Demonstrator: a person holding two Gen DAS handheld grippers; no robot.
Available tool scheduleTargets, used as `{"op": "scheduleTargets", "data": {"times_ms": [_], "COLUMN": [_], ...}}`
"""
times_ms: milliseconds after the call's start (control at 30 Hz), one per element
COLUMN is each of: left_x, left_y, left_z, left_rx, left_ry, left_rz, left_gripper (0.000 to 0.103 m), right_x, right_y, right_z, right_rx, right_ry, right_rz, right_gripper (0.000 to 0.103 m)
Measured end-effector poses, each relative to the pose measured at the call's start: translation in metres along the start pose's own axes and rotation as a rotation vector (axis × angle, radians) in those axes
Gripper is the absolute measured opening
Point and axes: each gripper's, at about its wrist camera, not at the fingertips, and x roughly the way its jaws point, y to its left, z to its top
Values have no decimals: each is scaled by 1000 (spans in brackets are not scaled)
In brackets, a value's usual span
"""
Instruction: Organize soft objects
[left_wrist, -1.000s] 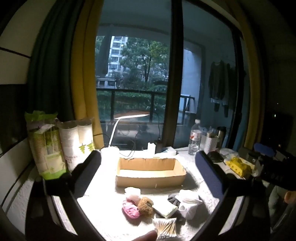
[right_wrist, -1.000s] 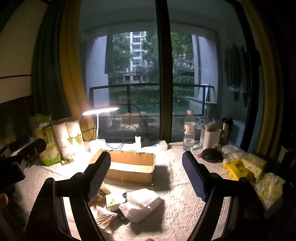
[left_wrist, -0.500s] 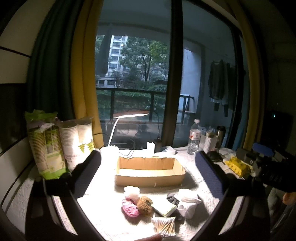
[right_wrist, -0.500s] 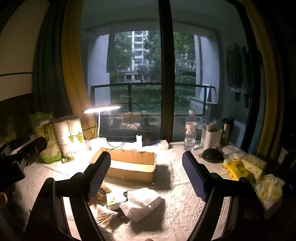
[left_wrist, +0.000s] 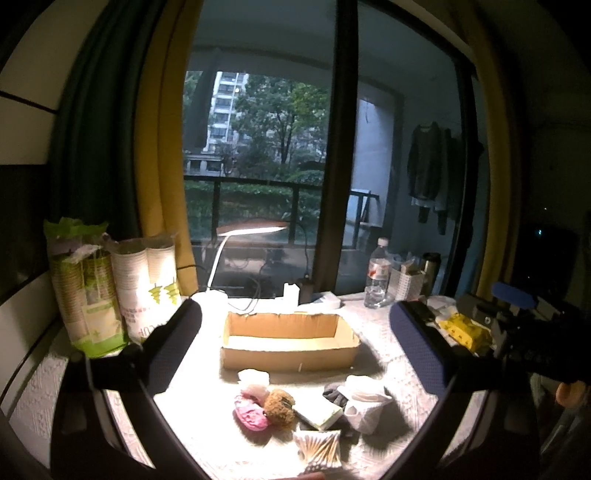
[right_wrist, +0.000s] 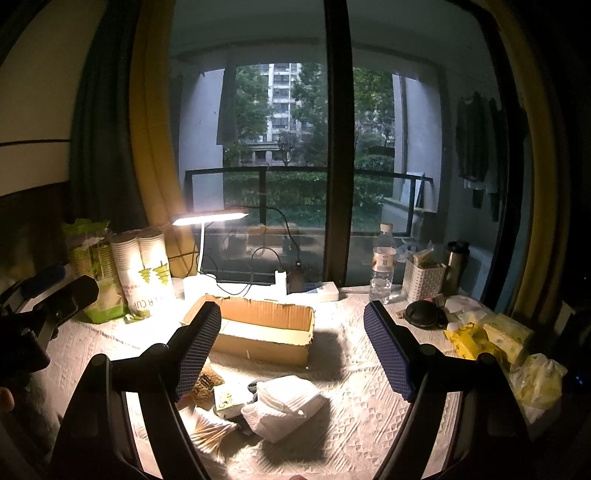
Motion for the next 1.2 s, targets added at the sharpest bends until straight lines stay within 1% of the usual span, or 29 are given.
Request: {"op": "scheduleTargets", "data": {"times_ms": [533,1200], "left_x": [0,0], "left_y": [3,1], "left_z": [1,1], "left_rx": [0,-6], "left_ry": [13,8], "left_rz": [-11,-9], "left_gripper": [102,102], "right_x": [-2,-2], "right_y": [-5,-3], "right_z": [2,1], "right_rx": [6,7], "right_ry": [-5,-3], "right_rz": [0,0], "right_gripper": [82,82]}}
